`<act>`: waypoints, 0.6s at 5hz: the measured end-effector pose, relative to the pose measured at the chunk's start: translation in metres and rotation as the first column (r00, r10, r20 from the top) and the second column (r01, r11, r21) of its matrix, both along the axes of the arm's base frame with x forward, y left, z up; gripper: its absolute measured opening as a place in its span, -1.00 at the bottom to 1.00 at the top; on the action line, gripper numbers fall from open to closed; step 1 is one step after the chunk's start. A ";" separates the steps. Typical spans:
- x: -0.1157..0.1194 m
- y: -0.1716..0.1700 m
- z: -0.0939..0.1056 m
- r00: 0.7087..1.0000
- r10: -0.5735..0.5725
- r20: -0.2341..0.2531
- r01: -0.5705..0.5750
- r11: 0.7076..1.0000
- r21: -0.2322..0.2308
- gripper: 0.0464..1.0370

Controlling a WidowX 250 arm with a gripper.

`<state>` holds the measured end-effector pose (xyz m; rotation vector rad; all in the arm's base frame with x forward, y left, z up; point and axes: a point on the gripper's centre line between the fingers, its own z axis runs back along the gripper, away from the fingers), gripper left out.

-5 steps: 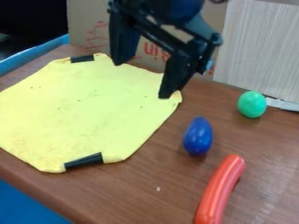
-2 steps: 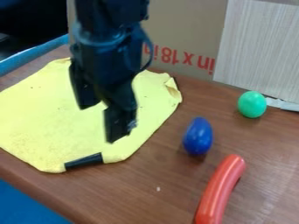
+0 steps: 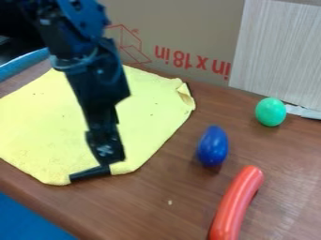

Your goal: Fold the cloth from bottom right to top left

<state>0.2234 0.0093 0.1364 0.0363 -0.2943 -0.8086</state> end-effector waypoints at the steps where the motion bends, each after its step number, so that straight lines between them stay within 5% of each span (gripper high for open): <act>1: 0.000 0.010 -0.006 0.998 -0.060 -0.008 0.060 0.997 -0.057 0.93; 3: -0.007 0.024 -0.027 0.996 -0.084 0.013 0.085 0.996 -0.032 0.93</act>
